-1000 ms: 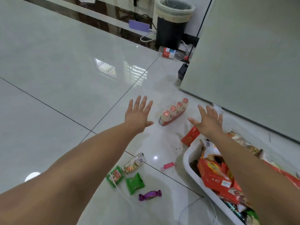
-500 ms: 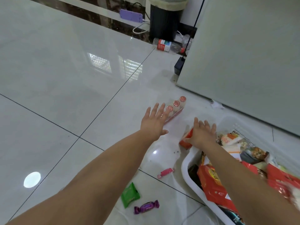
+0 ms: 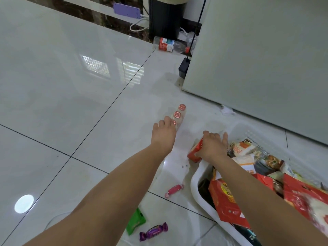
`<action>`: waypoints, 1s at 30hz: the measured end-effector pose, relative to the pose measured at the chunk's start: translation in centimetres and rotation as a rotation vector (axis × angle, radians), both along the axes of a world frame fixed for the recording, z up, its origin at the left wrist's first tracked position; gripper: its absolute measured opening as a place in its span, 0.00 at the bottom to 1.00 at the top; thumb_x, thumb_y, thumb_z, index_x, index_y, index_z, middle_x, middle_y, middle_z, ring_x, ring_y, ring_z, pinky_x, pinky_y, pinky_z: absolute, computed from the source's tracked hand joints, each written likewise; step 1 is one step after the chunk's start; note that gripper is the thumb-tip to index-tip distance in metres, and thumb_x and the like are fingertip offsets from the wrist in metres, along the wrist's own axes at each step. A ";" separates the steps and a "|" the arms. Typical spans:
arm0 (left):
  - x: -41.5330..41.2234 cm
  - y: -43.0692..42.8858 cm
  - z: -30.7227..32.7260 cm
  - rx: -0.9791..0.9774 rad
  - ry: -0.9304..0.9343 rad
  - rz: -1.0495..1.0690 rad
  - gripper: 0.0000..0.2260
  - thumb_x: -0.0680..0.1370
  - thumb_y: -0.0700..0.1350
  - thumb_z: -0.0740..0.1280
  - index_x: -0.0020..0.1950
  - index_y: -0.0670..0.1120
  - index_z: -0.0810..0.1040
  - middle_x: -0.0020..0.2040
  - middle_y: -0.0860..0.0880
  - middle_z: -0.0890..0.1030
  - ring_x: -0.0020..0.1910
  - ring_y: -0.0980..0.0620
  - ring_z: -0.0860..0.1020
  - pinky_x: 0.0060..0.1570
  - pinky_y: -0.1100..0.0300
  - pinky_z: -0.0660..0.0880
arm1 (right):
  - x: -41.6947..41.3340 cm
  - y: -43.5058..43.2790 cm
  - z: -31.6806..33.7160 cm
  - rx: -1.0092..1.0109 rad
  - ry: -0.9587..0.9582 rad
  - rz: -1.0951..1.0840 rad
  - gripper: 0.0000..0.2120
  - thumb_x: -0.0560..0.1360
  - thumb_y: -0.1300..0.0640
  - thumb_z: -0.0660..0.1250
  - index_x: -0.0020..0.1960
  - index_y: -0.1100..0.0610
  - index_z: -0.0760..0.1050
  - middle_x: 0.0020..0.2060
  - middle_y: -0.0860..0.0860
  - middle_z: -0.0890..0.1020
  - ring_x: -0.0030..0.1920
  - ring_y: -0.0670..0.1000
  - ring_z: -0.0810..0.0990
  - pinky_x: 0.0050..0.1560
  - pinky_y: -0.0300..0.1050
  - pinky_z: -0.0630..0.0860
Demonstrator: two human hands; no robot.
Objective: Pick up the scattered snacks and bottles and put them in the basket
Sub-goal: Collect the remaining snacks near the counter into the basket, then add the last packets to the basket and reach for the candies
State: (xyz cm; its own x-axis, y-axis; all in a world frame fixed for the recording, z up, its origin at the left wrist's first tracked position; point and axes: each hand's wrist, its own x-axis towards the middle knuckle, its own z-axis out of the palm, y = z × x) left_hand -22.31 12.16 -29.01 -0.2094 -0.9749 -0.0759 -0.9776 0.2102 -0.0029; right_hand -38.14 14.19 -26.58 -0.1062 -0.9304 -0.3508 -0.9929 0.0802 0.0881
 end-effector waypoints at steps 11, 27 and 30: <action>-0.4 -0.8 -1.2 0.280 0.502 0.254 0.21 0.78 0.39 0.61 0.68 0.38 0.57 0.57 0.37 0.75 0.54 0.37 0.76 0.43 0.53 0.67 | 0.5 -0.1 -0.2 -0.011 -0.001 -0.019 0.35 0.66 0.48 0.70 0.69 0.54 0.60 0.63 0.52 0.73 0.69 0.54 0.66 0.74 0.60 0.38; 2.8 -0.1 5.2 0.550 1.077 0.671 0.10 0.77 0.39 0.65 0.56 0.39 0.72 0.54 0.39 0.76 0.51 0.37 0.78 0.46 0.46 0.79 | -4.3 1.0 6.7 -0.402 -0.470 -0.288 0.38 0.58 0.46 0.80 0.63 0.52 0.67 0.57 0.53 0.77 0.58 0.55 0.75 0.53 0.49 0.74; 1.8 0.3 7.7 0.446 1.209 0.580 0.03 0.77 0.39 0.65 0.47 0.46 0.73 0.46 0.42 0.77 0.44 0.42 0.77 0.48 0.47 0.77 | -8.5 2.3 9.0 -0.496 -0.551 -0.431 0.35 0.59 0.51 0.80 0.61 0.52 0.68 0.56 0.52 0.78 0.56 0.56 0.77 0.52 0.49 0.75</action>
State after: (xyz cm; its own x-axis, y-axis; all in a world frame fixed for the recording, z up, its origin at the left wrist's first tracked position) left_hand -20.47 12.50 -21.30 0.0502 -0.8858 -0.4614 -0.2758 -0.4563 0.8460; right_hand -46.60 16.51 -17.59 -0.4203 -0.9072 -0.0193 -0.7576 0.3625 -0.5428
